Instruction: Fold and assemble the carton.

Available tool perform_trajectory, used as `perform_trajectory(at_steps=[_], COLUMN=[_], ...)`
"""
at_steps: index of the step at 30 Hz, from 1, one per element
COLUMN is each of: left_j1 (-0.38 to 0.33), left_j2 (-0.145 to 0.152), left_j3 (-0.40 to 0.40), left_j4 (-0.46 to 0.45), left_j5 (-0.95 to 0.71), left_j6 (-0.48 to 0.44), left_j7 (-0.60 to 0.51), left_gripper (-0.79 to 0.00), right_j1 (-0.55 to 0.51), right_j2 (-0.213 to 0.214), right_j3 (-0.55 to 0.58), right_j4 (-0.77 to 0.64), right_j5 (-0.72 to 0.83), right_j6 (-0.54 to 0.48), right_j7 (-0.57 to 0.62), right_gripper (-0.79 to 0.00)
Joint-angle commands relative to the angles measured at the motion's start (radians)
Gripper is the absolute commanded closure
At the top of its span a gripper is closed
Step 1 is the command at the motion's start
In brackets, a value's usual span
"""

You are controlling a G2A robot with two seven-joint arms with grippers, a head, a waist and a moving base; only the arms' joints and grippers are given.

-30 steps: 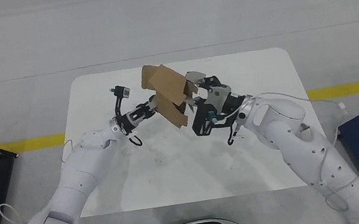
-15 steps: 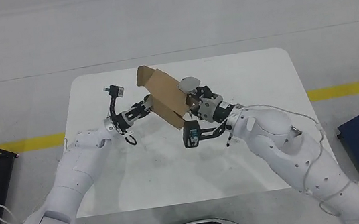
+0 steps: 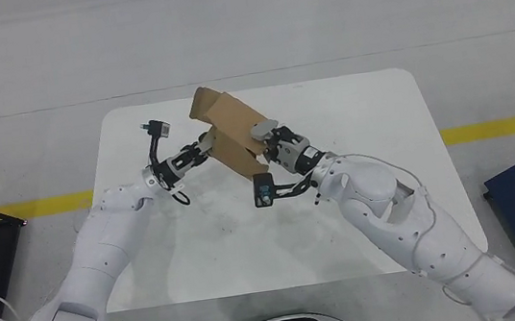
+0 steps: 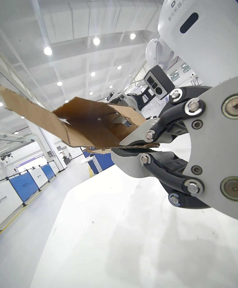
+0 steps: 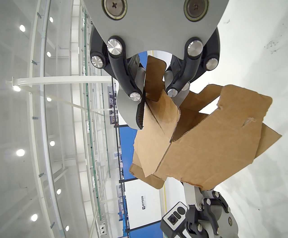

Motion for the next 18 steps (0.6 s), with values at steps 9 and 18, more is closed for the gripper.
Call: perform_trajectory(at_steps=[9, 18], left_j1=[0.007, 0.016], left_j2=[-0.01, -0.028], left_j3=[-0.014, -0.025], left_j4=[-0.005, 0.001], left_j5=[-0.012, 0.057], left_j6=[-0.028, -0.114], left_j7=[0.052, 0.216], left_gripper=[0.0, 0.0], right_j1=[0.025, 0.021], right_j2=[-0.023, -0.038], right_j3=[-0.024, -0.017], right_j4=[0.028, 0.028], right_j5=[0.049, 0.174], right_j6=[0.003, 0.008], right_j7=[0.0, -0.062], right_gripper=[0.0, 0.0])
